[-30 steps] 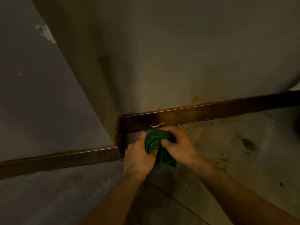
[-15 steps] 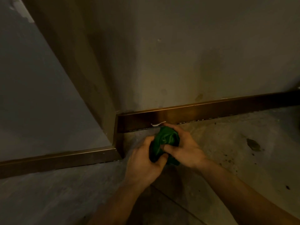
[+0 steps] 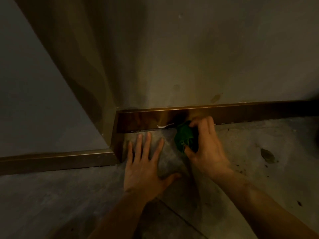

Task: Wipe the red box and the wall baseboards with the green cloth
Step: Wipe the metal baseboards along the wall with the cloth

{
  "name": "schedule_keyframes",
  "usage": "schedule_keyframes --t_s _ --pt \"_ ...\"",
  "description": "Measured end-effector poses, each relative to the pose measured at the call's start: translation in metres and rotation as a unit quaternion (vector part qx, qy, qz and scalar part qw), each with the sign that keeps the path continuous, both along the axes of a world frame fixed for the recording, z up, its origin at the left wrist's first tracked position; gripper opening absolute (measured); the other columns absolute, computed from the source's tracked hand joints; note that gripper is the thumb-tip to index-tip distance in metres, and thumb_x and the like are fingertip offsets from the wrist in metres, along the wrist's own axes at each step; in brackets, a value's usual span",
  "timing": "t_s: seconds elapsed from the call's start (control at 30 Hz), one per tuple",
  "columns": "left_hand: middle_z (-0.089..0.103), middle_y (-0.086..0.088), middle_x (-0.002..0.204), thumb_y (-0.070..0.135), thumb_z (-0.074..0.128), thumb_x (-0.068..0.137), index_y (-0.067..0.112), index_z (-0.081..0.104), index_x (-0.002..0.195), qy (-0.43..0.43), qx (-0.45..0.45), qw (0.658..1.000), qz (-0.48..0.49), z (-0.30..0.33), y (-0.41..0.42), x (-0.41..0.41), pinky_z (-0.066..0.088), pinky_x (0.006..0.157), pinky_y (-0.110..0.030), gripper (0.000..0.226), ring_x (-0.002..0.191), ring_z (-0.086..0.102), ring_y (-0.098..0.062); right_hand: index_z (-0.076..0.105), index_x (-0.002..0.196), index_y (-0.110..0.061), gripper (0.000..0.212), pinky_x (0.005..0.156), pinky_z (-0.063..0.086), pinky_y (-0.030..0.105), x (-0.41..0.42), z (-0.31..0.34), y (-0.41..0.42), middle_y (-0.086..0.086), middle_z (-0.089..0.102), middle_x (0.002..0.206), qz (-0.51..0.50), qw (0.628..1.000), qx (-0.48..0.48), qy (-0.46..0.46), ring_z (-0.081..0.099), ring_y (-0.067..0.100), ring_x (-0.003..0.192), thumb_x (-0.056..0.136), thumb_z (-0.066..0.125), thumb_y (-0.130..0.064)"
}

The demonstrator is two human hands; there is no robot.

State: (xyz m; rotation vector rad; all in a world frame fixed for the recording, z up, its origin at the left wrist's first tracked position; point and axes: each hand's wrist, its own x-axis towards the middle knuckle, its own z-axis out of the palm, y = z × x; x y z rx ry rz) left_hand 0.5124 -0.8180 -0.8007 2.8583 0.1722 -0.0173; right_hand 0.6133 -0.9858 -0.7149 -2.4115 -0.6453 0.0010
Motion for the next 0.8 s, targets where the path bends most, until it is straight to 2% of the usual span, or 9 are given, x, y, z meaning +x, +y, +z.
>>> schedule_keyframes --t_s 0.1,0.2,0.27,0.37,0.47,0.57,0.67,0.8 --pt "-0.01 -0.012 0.17 0.1 0.021 0.074 0.034 0.004 0.161 0.002 0.011 1.0 -0.005 0.0 0.001 -0.003 0.004 0.123 -0.064 0.111 0.154 -0.017 -0.034 0.045 0.127 -0.023 0.063 0.076 0.06 0.035 0.001 0.001 0.01 0.005 0.031 0.133 0.071 0.991 -0.056 -0.095 0.053 0.027 0.108 0.075 0.078 -0.009" --pt "-0.009 -0.014 0.17 0.099 0.02 0.075 0.034 0.017 0.16 0.005 0.008 1.0 0.001 0.001 0.001 -0.004 0.007 0.123 -0.064 0.108 0.155 -0.015 -0.034 0.051 0.138 -0.019 0.065 0.069 0.058 0.045 0.004 0.0 0.027 0.015 0.045 0.131 0.139 0.967 -0.131 -0.166 0.053 0.035 0.106 0.078 0.075 -0.009" --pt "-0.003 -0.016 0.17 0.099 0.022 0.076 0.034 0.026 0.157 0.003 0.009 1.0 0.004 0.001 -0.001 -0.004 0.009 0.122 -0.065 0.104 0.155 -0.013 -0.035 0.051 0.14 -0.018 0.07 0.07 0.056 0.048 0.006 -0.003 0.039 0.018 0.052 0.131 0.175 0.94 -0.205 -0.209 0.054 0.038 0.105 0.075 0.078 -0.011" --pt "0.004 -0.021 0.169 0.1 0.022 0.075 0.034 0.027 0.157 0.004 0.02 1.0 -0.001 -0.001 -0.001 -0.004 0.008 0.122 -0.065 0.105 0.155 -0.014 -0.036 0.055 0.133 -0.017 0.056 0.078 0.051 0.048 0.004 -0.009 0.056 0.015 0.055 0.132 0.195 0.917 -0.254 -0.237 0.054 0.04 0.108 0.079 0.071 -0.012" --pt "0.015 -0.024 0.167 0.099 0.027 0.074 0.034 0.026 0.157 0.001 0.033 0.999 -0.004 -0.001 -0.001 -0.003 0.009 0.122 -0.065 0.105 0.155 -0.008 -0.039 0.063 0.119 -0.015 0.034 0.078 0.047 0.045 0.002 -0.015 0.072 0.012 0.059 0.126 0.222 0.892 -0.271 -0.286 0.055 0.036 0.105 0.087 0.05 -0.013" --pt "0.017 -0.023 0.166 0.096 0.031 0.076 0.036 0.026 0.156 -0.004 0.041 0.999 -0.005 -0.003 -0.002 -0.003 0.011 0.122 -0.065 0.101 0.155 -0.006 -0.039 0.067 0.114 -0.012 0.041 0.083 0.045 0.044 0.008 -0.022 0.079 0.011 0.056 0.127 0.271 0.85 -0.301 -0.336 0.051 0.036 0.109 0.09 0.034 -0.012" --pt "0.018 -0.022 0.166 0.094 0.032 0.078 0.038 0.028 0.156 -0.011 0.033 0.999 -0.007 -0.005 -0.001 -0.004 0.011 0.122 -0.064 0.096 0.155 -0.008 -0.039 0.067 0.114 -0.012 0.037 0.082 0.043 0.043 0.017 -0.026 0.075 0.009 0.054 0.125 0.276 0.824 -0.326 -0.372 0.047 0.035 0.11 0.093 0.036 -0.011" --pt "0.002 -0.02 0.169 0.097 0.026 0.076 0.042 0.025 0.156 -0.005 0.024 1.0 -0.004 -0.003 -0.002 -0.003 0.008 0.122 -0.064 0.097 0.155 -0.014 -0.037 0.069 0.108 -0.012 0.026 0.078 0.046 0.045 0.02 -0.031 0.067 0.008 0.058 0.119 0.24 0.829 -0.339 -0.374 0.055 0.036 0.104 0.094 0.048 -0.012"
